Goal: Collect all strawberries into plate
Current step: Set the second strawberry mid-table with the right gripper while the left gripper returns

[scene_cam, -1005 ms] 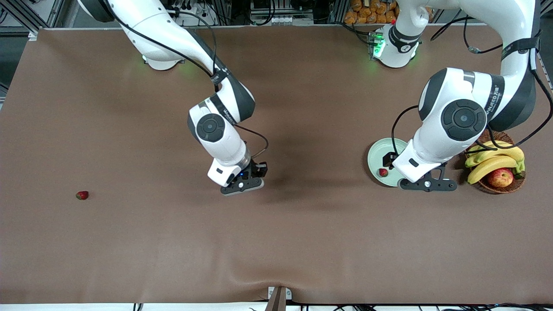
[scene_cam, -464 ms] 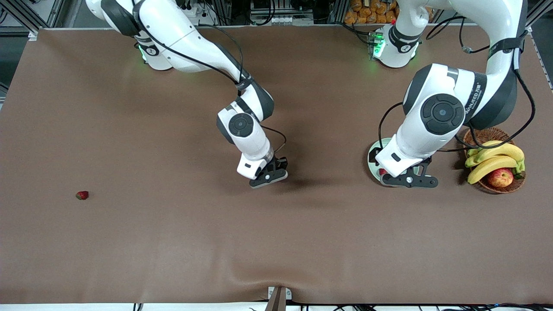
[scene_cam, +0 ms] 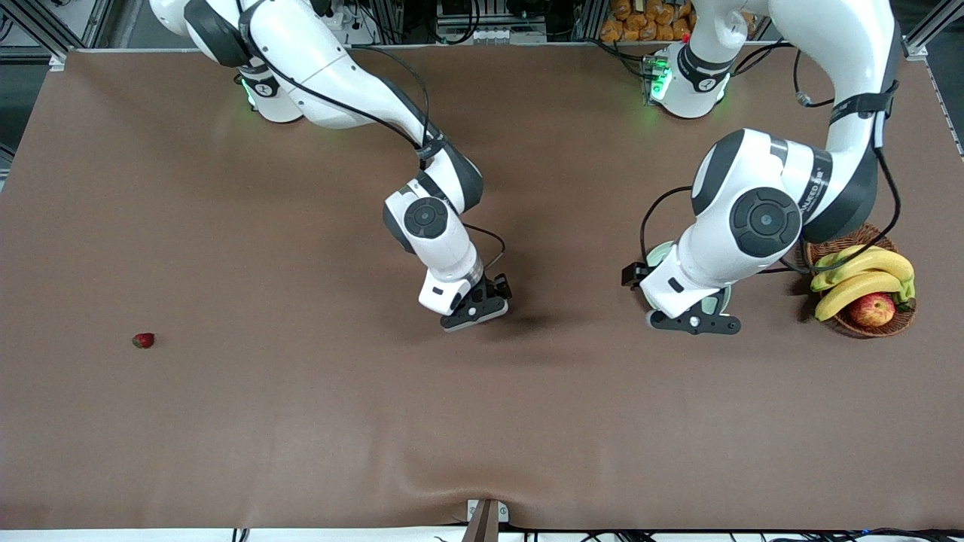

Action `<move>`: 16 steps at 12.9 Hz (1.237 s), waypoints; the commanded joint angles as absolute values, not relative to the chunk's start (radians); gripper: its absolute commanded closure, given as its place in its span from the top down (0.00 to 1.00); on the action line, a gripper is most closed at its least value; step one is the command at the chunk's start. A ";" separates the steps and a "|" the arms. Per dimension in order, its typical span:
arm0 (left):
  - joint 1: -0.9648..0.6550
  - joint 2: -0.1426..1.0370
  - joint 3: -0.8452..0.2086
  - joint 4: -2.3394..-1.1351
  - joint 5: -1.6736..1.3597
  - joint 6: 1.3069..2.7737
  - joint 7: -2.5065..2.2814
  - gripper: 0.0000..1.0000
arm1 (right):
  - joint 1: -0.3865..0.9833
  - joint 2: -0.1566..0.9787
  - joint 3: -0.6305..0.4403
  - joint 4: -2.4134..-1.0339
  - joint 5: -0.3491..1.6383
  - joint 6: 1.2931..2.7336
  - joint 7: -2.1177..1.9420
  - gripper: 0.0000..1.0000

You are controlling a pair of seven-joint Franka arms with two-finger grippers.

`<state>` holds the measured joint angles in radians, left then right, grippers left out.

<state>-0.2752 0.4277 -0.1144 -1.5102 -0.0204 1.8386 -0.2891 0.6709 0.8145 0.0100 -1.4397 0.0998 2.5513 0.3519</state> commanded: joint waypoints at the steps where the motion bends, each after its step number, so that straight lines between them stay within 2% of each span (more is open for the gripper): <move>1: -0.325 0.504 -0.114 -1.454 -0.083 1.888 -0.404 1.00 | 0.570 0.721 0.018 -1.454 0.106 2.436 0.356 1.00; 5: -0.481 0.662 -0.106 -1.361 -0.078 2.112 -0.681 1.00 | 0.321 0.681 0.015 -1.460 0.104 2.361 0.333 1.00; 8: -0.580 0.722 -0.091 -1.356 -0.046 2.278 -0.709 1.00 | 0.131 0.684 -0.009 -1.471 0.103 2.338 0.291 1.00; 12: -0.690 0.799 -0.023 -1.358 0.041 2.396 -0.710 1.00 | 0.005 0.716 -0.141 -1.468 0.060 2.336 0.285 1.00; 16: -0.744 0.865 0.000 -1.358 0.138 2.427 -0.712 0.94 | -0.147 0.721 -0.153 -1.471 0.021 2.326 0.298 1.00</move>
<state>-0.7202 0.8297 -0.0203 -1.3878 0.0787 2.4146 -0.6973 -0.1004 0.7278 -0.1662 -1.4639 0.0401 2.3339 0.2788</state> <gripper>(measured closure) 0.022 0.000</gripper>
